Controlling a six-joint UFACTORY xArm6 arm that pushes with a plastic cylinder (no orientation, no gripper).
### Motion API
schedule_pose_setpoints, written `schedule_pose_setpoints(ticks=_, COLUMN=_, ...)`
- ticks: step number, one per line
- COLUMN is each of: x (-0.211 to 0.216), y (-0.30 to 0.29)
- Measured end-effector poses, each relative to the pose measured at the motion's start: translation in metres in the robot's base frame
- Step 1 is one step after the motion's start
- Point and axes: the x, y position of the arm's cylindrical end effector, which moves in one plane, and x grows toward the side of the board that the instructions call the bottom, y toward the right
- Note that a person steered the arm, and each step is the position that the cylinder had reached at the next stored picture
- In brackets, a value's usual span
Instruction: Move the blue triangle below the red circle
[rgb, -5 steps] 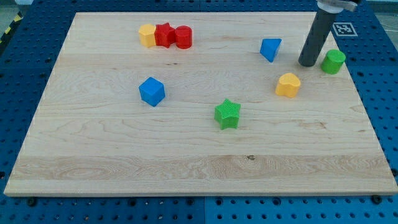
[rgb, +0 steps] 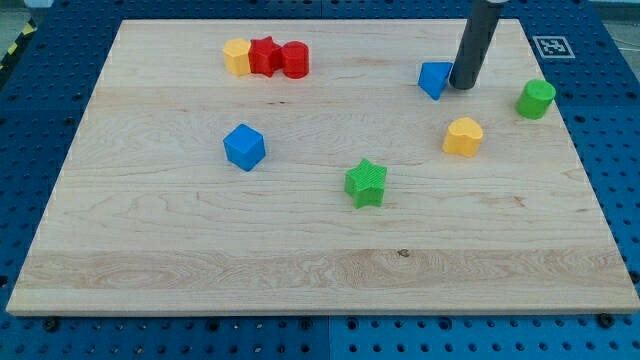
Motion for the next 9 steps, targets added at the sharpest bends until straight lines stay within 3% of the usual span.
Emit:
schedule_pose_setpoints(ticks=4, x=-0.025, y=0.008)
schedule_pose_setpoints(ticks=7, x=-0.016, y=0.080)
schedule_pose_setpoints(ticks=9, x=-0.011, y=0.058)
